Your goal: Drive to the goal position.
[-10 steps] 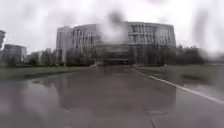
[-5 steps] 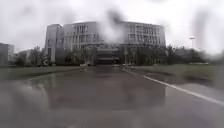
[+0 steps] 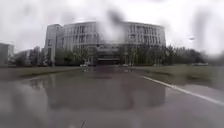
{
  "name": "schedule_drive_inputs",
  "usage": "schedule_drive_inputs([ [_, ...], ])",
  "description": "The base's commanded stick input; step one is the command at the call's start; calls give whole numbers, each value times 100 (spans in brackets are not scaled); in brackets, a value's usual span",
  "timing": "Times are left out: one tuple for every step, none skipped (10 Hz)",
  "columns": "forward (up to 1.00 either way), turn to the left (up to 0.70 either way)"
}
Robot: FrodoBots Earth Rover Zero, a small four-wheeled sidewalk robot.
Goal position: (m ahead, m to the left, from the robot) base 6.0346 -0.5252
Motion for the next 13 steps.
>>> schedule_drive_inputs([
  [70, 0],
  [70, 0],
  [70, 0],
  [70, 0],
  [70, 0],
  [70, 0],
  [70, 0],
  [70, 0],
  [70, 0],
  [70, 0],
  [70, 0],
  [70, 0],
  [70, 0],
])
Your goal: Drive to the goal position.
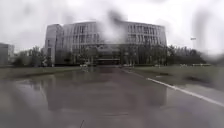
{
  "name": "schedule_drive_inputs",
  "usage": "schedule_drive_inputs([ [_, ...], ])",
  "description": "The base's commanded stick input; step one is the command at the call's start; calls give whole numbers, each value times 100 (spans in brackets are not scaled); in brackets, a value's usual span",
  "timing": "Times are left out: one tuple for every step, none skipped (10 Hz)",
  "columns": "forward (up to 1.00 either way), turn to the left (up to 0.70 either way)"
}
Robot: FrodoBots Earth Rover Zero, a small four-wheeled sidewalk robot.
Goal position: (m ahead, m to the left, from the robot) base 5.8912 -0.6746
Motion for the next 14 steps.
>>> schedule_drive_inputs([
  [70, 0],
  [70, 0],
  [70, 0],
  [70, 0],
  [70, 0],
  [70, 0],
  [70, 0],
  [70, 0],
  [70, 0],
  [70, 0],
  [70, 0],
  [70, 0],
  [70, 0],
  [70, 0],
])
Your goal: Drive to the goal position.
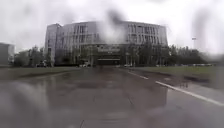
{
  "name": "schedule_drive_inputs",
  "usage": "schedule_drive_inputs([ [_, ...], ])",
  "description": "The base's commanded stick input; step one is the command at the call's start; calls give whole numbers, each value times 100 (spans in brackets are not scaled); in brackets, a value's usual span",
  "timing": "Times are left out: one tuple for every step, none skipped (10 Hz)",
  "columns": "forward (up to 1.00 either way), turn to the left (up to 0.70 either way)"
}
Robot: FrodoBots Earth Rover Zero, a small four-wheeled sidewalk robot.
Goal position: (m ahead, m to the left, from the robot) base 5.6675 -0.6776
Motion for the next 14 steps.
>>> schedule_drive_inputs([
  [70, 0],
  [70, 0],
  [70, 0],
  [70, 0],
  [70, 0],
  [70, 0],
  [70, 0],
  [70, 0],
  [70, 0],
  [70, 0],
  [70, 0],
  [70, 0],
  [70, 0],
  [70, 0],
])
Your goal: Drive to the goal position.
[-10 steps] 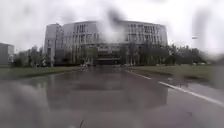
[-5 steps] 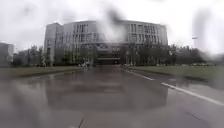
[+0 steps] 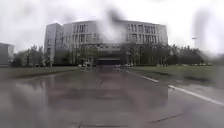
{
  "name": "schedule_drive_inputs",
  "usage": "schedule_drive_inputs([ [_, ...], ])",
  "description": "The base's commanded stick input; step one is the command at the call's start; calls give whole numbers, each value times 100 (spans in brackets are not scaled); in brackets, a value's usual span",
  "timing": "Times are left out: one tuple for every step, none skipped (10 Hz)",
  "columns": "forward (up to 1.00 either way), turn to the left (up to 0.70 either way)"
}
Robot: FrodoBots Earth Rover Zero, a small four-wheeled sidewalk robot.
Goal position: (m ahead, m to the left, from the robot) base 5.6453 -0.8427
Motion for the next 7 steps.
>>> schedule_drive_inputs([
  [70, 0],
  [70, 0],
  [70, 0],
  [70, 0],
  [70, 0],
  [70, 0],
  [70, 0],
])
